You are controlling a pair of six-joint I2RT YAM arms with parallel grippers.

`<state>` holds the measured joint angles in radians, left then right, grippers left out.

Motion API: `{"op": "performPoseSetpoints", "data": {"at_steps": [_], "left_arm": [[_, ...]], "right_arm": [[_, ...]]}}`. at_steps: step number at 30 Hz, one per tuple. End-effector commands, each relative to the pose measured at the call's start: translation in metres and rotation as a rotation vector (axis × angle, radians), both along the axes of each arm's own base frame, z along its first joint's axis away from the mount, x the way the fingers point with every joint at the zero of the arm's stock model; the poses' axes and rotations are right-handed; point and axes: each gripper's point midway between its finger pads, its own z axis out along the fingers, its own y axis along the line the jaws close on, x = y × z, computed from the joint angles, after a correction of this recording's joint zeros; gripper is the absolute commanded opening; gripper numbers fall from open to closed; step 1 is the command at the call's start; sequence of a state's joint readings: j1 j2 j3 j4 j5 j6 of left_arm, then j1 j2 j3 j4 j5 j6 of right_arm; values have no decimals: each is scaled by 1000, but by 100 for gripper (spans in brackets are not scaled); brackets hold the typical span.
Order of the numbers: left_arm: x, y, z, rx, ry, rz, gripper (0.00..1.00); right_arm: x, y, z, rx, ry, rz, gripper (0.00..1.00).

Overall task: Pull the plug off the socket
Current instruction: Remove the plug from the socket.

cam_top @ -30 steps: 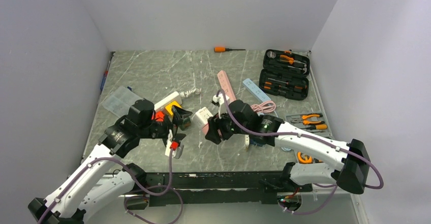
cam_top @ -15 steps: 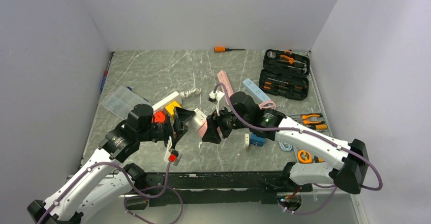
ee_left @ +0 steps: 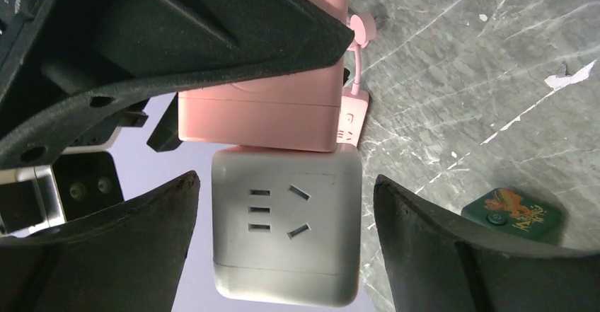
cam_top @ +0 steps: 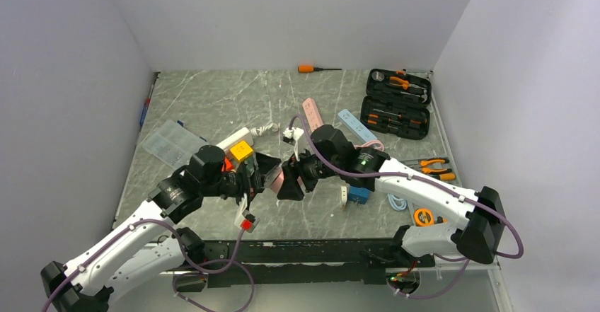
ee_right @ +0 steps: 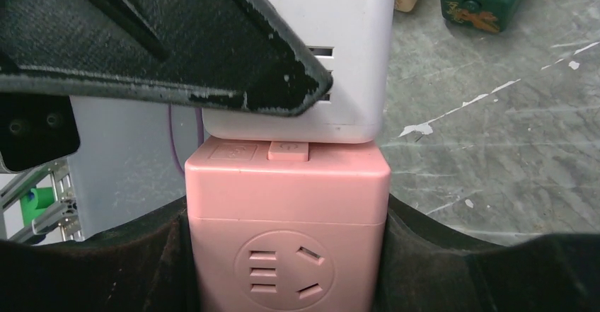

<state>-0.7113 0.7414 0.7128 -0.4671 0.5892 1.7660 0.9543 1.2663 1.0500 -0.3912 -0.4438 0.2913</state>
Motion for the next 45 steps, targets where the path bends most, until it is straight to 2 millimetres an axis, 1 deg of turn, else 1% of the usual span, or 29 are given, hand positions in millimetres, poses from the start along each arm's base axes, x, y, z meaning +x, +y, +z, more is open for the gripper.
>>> {"op": "performPoseSetpoints", "data": {"at_steps": [1,8,10,11,14,18,20,24,30,33,38,42,45], "left_arm": [[0,-7,16,4,-81,-38,89],[1,-11,13,31,-82,-31,65],[2,-10,11,38,-87,-25,53],[3,-10,10,41,-92,-24,45],[4,-9,11,44,-98,-15,24],[9,-8,10,54,-104,6,3],[11,-7,9,63,-102,16,0],[16,-5,4,82,-102,39,0],[29,-2,-2,111,-90,105,0],[38,2,-6,130,-91,151,0],[47,10,-16,177,-108,189,0],[58,15,-20,194,-115,240,0],[67,22,-23,217,-135,273,0]], "right_arm": [[7,17,42,118,-81,38,0],[10,21,42,115,-83,45,0],[10,21,41,113,-78,48,0],[9,22,40,111,-74,51,0],[8,19,34,88,-62,53,0],[5,12,24,55,-48,48,0],[3,8,20,42,-40,42,0],[-2,-2,12,17,-30,29,0],[-8,-19,8,-10,-32,1,0],[-11,-30,3,-26,-32,-24,0],[-18,-45,-5,-41,-22,-57,0],[-22,-52,-10,-40,-4,-74,0],[-26,-57,-20,-54,14,-82,0]]}}
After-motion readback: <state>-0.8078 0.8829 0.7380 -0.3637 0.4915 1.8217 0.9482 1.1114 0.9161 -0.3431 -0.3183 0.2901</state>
